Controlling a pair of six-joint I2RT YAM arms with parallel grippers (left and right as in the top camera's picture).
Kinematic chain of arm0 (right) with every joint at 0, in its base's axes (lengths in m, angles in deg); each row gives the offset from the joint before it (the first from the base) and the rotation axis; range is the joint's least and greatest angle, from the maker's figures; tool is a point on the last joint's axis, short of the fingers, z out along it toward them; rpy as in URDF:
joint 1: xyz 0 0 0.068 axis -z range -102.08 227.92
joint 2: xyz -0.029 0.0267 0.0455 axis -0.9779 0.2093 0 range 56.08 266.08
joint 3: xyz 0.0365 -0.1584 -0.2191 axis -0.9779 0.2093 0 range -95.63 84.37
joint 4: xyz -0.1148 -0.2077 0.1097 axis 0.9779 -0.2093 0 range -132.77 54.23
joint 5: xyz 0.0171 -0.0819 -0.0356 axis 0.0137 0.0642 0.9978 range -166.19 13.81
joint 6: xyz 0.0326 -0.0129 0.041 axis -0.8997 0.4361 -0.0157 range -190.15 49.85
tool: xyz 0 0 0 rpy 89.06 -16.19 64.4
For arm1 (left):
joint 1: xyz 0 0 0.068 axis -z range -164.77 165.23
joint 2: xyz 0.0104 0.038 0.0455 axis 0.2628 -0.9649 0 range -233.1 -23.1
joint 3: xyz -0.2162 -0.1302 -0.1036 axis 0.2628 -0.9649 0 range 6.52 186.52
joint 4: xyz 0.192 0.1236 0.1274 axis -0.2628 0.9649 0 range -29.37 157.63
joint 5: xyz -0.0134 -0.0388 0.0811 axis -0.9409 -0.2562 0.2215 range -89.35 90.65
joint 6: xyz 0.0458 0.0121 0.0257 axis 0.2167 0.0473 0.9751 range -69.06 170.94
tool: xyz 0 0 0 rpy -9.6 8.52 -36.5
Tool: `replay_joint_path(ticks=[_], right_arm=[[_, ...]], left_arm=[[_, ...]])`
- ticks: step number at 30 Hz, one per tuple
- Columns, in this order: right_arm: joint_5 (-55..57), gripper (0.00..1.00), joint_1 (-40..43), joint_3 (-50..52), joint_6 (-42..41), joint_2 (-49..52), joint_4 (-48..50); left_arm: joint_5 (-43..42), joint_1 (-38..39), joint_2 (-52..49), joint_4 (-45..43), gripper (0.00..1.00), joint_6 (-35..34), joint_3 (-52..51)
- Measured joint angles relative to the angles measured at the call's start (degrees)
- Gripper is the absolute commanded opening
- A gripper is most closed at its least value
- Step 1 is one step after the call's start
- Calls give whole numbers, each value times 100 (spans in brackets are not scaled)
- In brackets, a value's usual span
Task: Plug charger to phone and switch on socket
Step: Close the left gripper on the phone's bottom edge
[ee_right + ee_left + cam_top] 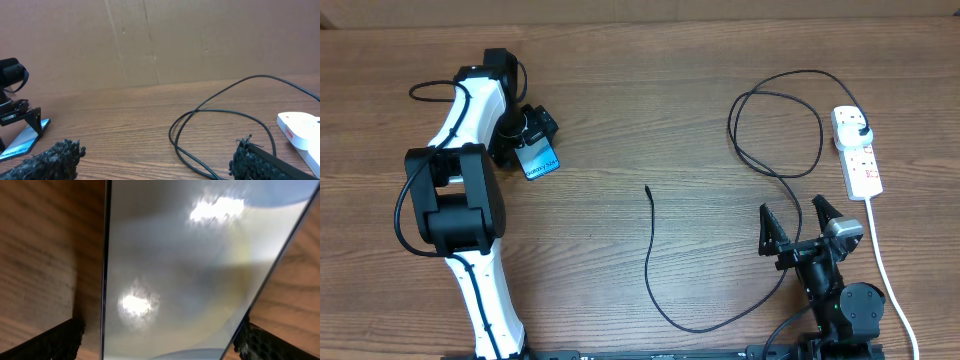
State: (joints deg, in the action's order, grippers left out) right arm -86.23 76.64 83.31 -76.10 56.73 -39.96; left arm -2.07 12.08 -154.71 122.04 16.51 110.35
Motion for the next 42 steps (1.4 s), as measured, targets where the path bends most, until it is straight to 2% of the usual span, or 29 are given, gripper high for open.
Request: replay_joint_path(ticks=[7, 22, 29, 42], right_arm=[[0, 100, 0, 0, 0, -2, 0], [0, 100, 0, 0, 4, -2, -2], [0, 100, 0, 0, 7, -2, 2], [-2, 100, 0, 0, 2, 0, 0]], left_arm=[[105, 0, -33, 216, 100, -4, 4], [328, -107, -33, -205, 100, 7, 15], [389, -107, -33, 140, 100, -22, 26], [448, -96, -33, 39, 100, -61, 35]])
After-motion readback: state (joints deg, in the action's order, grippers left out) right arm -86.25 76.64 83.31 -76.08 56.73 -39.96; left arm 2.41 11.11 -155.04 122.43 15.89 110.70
